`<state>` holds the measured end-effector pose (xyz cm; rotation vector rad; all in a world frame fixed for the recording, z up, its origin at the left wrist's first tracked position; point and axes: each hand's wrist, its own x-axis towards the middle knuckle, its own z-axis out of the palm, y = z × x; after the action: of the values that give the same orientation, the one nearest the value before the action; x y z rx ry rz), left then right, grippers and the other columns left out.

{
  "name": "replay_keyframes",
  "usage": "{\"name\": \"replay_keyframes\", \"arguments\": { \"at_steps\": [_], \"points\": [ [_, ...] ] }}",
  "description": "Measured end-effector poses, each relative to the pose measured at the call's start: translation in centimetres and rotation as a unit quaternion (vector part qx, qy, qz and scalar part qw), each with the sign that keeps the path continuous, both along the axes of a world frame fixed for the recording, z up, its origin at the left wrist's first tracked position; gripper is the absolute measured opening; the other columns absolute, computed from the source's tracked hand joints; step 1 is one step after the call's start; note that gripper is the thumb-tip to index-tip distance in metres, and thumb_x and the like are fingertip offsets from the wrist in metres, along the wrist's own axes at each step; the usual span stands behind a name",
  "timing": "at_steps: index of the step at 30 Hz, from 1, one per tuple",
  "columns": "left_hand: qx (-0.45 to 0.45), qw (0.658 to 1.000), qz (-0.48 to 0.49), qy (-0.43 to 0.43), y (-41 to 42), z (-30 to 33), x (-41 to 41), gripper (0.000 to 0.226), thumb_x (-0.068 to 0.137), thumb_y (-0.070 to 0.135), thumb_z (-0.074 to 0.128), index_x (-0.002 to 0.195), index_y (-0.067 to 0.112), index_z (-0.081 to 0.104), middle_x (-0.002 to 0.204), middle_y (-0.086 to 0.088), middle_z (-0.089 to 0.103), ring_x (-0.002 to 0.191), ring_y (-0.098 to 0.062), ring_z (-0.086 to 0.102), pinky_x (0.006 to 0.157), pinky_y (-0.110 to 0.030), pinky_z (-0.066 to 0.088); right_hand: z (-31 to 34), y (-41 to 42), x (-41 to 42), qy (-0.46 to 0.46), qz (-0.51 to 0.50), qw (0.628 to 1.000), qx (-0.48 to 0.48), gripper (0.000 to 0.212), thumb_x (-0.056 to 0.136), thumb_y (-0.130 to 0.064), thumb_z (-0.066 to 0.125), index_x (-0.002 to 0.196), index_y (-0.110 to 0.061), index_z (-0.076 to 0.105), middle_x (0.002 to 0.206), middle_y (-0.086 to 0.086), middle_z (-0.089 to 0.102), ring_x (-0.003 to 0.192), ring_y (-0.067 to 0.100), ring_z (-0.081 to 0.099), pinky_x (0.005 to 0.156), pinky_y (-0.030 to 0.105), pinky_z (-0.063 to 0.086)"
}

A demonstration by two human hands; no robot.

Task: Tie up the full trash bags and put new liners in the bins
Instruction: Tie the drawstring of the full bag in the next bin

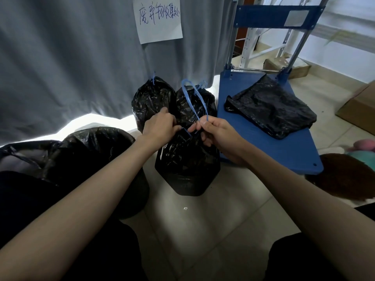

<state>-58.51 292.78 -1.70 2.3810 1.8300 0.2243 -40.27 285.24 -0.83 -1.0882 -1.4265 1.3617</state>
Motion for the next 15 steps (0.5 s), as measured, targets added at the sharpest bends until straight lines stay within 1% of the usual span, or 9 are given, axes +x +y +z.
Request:
{"name": "replay_keyframes", "arguments": {
  "at_steps": [2,4,6,7,8,9,10,12,15],
  "points": [
    [0.011,0.999,-0.009,0.049,-0.2,-0.3,0.2,0.032,0.088,0.041,0.066,0.105,0.015,0.070,0.114,-0.008,0.046,0.103,-0.032,0.056,0.075,-0.041,0.047,0.0,0.0,0.1,-0.005,0.004,1.000,-0.001,0.029,0.105,-0.016,0.036,0.083,-0.012,0.054,0.103,0.005,0.071,0.065,0.010,0.045,0.054,0.023,0.037],
    [0.018,0.995,-0.027,0.091,-0.4,-0.6,0.5,0.029,0.087,0.036,0.068,0.104,0.012,0.069,0.114,-0.008,0.044,0.104,-0.031,0.054,0.069,-0.040,0.044,0.1,-0.2,0.2,-0.021,0.003,1.000,0.000,0.028,0.105,-0.016,0.036,0.084,-0.013,0.055,0.103,0.004,0.070,0.067,0.009,0.045,0.056,0.021,0.037],
    [0.020,0.996,-0.039,0.083,-0.5,-0.6,0.7,0.023,0.087,0.033,0.068,0.098,0.012,0.070,0.111,-0.008,0.044,0.102,-0.029,0.054,0.067,-0.039,0.043,0.4,-0.2,0.3,-0.044,-0.009,0.999,0.011,0.029,0.104,-0.013,0.037,0.083,-0.015,0.057,0.104,0.003,0.068,0.072,0.007,0.048,0.062,0.021,0.041],
    [0.013,0.998,-0.034,0.046,-0.5,-0.3,0.8,0.018,0.087,0.031,0.069,0.091,0.014,0.071,0.108,-0.006,0.045,0.098,-0.027,0.055,0.069,-0.038,0.045,0.5,-0.2,0.3,-0.051,-0.017,0.998,0.016,0.029,0.103,-0.013,0.038,0.082,-0.015,0.058,0.106,0.005,0.067,0.078,0.008,0.052,0.071,0.023,0.045],
    [0.000,1.000,-0.023,-0.012,-0.2,0.3,0.7,0.015,0.086,0.030,0.070,0.082,0.016,0.070,0.103,-0.004,0.048,0.090,-0.022,0.056,0.070,-0.036,0.046,0.5,-0.2,0.4,-0.055,-0.027,0.998,0.018,0.029,0.103,-0.012,0.039,0.082,-0.015,0.059,0.109,0.009,0.066,0.089,0.012,0.057,0.085,0.028,0.047],
    [-0.021,0.997,-0.008,-0.074,0.1,1.1,0.7,0.016,0.085,0.029,0.072,0.074,0.018,0.068,0.095,-0.001,0.053,0.080,-0.016,0.057,0.069,-0.033,0.047,0.5,-0.1,0.4,-0.060,-0.037,0.997,0.016,0.029,0.102,-0.012,0.040,0.082,-0.015,0.060,0.114,0.012,0.064,0.100,0.017,0.058,0.098,0.033,0.045],
    [-0.040,0.991,0.004,-0.126,0.5,2.0,0.5,0.020,0.084,0.029,0.073,0.068,0.020,0.066,0.085,0.002,0.059,0.070,-0.010,0.056,0.066,-0.029,0.047,0.6,-0.1,0.4,-0.066,-0.048,0.997,0.013,0.028,0.102,-0.013,0.040,0.082,-0.014,0.060,0.119,0.015,0.062,0.110,0.020,0.057,0.106,0.038,0.041],
    [-0.045,0.981,0.022,-0.186,1.1,4.5,0.0,0.023,0.083,0.030,0.074,0.063,0.023,0.063,0.067,0.009,0.060,0.060,-0.003,0.053,0.058,-0.022,0.042,0.6,0.1,0.2,-0.064,-0.066,0.996,0.010,0.029,0.102,-0.012,0.041,0.082,-0.013,0.061,0.125,0.014,0.060,0.120,0.021,0.054,0.112,0.041,0.036],
    [-0.054,0.958,0.034,-0.279,1.2,7.6,-0.9,0.022,0.083,0.027,0.074,0.064,0.020,0.066,0.060,0.009,0.059,0.056,-0.004,0.051,0.055,-0.022,0.040,0.6,0.6,-0.3,-0.019,-0.081,0.996,-0.015,0.032,0.102,-0.012,0.040,0.078,-0.014,0.061,0.121,0.009,0.066,0.120,0.017,0.057,0.112,0.041,0.036]
  ]
}}
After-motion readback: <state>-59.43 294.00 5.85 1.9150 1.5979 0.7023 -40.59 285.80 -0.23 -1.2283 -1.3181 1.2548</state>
